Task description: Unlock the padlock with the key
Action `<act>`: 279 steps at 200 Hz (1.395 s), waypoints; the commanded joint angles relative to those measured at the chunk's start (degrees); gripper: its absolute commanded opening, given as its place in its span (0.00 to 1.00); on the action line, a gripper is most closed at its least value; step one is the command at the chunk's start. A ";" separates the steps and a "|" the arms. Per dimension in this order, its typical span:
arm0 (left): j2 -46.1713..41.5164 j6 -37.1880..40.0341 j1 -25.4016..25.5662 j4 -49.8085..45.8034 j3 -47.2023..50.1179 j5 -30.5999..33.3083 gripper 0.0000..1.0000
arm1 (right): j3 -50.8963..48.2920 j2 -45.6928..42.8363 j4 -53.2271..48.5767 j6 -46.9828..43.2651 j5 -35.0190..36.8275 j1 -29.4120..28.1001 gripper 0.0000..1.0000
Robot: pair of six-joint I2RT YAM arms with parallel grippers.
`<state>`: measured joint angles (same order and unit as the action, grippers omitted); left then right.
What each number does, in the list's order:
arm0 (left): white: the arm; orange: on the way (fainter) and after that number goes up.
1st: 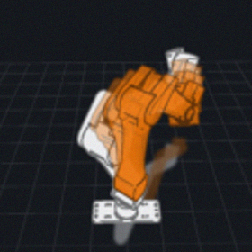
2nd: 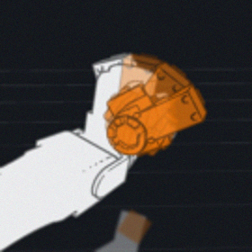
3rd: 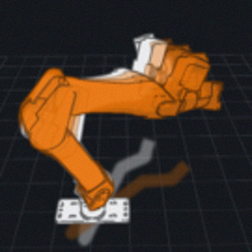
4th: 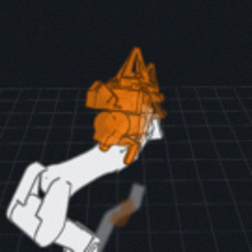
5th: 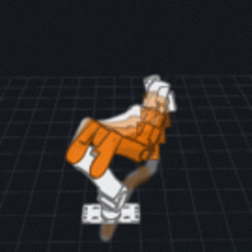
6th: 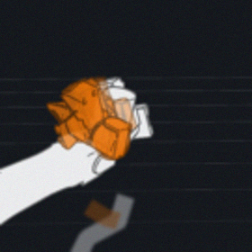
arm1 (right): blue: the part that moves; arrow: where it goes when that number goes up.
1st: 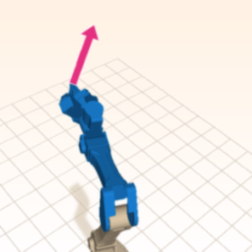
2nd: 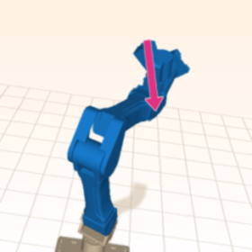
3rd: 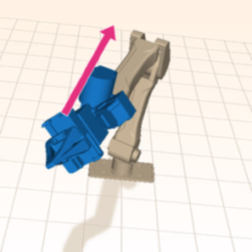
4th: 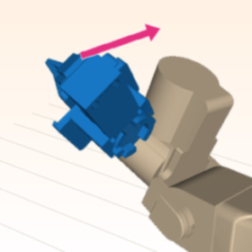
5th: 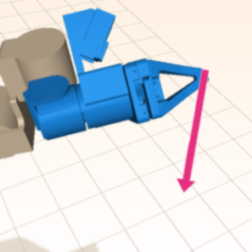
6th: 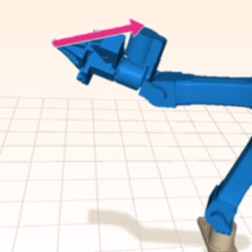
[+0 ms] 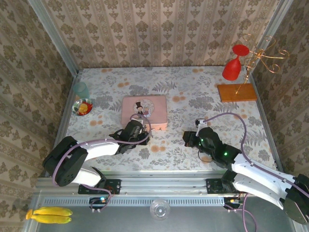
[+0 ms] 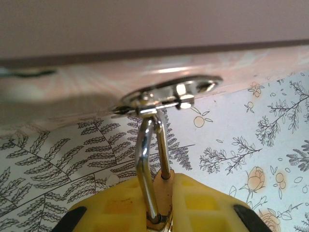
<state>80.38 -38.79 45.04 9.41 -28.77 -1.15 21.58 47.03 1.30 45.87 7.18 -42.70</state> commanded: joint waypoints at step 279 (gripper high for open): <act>2.98 -23.55 -4.73 27.32 -1.37 -12.08 0.00 | -6.27 47.37 73.60 23.92 -22.30 2.89 0.00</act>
<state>84.05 -62.00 41.15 29.76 -28.49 -12.95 13.32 92.09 69.38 66.32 -11.86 -40.25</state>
